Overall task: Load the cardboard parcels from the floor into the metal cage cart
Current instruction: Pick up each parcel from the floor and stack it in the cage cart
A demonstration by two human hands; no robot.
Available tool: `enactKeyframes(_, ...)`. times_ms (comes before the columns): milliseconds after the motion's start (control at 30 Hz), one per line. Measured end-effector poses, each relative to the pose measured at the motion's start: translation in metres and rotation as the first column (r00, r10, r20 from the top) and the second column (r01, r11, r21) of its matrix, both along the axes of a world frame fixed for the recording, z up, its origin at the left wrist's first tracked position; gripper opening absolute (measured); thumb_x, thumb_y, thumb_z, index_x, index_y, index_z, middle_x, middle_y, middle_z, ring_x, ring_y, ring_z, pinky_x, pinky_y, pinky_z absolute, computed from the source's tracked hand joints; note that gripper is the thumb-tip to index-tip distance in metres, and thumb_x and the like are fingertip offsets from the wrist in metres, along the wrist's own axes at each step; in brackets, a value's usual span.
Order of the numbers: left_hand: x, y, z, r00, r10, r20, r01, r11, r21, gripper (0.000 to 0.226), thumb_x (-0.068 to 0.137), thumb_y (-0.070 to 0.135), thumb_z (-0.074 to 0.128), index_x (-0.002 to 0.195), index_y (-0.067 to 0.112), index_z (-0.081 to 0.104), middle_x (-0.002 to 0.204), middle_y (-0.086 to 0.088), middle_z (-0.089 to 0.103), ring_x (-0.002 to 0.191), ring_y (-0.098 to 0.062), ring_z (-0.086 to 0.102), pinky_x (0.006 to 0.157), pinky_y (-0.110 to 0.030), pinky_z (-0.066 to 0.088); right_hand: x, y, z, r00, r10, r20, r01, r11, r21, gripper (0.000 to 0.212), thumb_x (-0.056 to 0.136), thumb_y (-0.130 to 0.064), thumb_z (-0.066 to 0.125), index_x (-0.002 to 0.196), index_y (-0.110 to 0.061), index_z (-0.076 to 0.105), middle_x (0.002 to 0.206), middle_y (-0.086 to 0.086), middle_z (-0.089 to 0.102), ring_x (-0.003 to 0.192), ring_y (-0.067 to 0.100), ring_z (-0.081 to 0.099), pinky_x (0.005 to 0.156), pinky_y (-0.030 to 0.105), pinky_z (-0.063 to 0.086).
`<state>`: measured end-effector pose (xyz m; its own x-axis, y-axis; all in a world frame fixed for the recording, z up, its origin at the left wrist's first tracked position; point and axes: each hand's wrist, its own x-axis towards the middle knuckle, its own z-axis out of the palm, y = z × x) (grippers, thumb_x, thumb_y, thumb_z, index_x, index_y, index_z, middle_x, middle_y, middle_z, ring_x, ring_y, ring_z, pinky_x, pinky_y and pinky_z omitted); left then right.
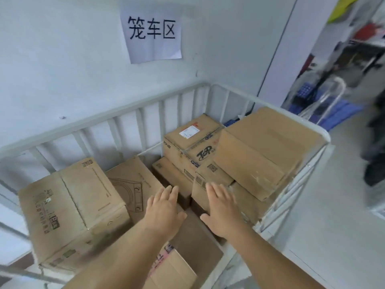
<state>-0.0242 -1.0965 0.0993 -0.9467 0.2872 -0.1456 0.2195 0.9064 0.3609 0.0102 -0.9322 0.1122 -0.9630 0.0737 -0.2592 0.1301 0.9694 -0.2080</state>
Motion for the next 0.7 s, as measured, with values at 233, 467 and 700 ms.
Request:
enactKeyframes(233,0.086,0.101,0.020,0.954,-0.293,-0.066,0.293,0.956,-0.013,0.075,0.093,0.043,0.053,0.154,0.023,0.014,0.161,0.004,0.015,0.149,-0.018,0.007,0.120,-0.039,0.006,0.130,0.090,0.024,0.955,-0.276,-0.113,0.276,0.961,-0.014,0.083,0.095,-0.038,0.053,0.156,-0.018,0.000,0.164,-0.001,0.001,0.150,0.022,0.000,0.121,0.042,0.007)
enactKeyframes(467,0.222,0.189,0.032,0.792,-0.605,-0.083,0.602,0.796,-0.066,0.075,0.095,0.047,0.048,0.154,0.020,0.010,0.160,0.002,0.017,0.148,-0.019,0.014,0.119,-0.037,0.014,0.319,0.150,0.026,0.826,-0.563,-0.036,0.563,0.827,-0.006,0.085,0.097,-0.040,0.050,0.156,-0.017,-0.007,0.164,-0.001,-0.008,0.150,0.023,-0.009,0.120,0.043,-0.001)
enactKeyframes(700,0.353,0.265,0.034,0.553,-0.830,-0.071,0.824,0.557,-0.100,0.075,0.097,0.047,0.044,0.155,0.017,0.007,0.161,-0.001,0.015,0.148,-0.019,0.012,0.120,-0.036,0.015,0.484,0.179,0.025,0.609,-0.793,-0.015,0.793,0.609,0.026,0.085,0.098,-0.042,0.048,0.156,-0.017,-0.009,0.164,-0.001,-0.008,0.150,0.022,-0.009,0.120,0.041,0.000)
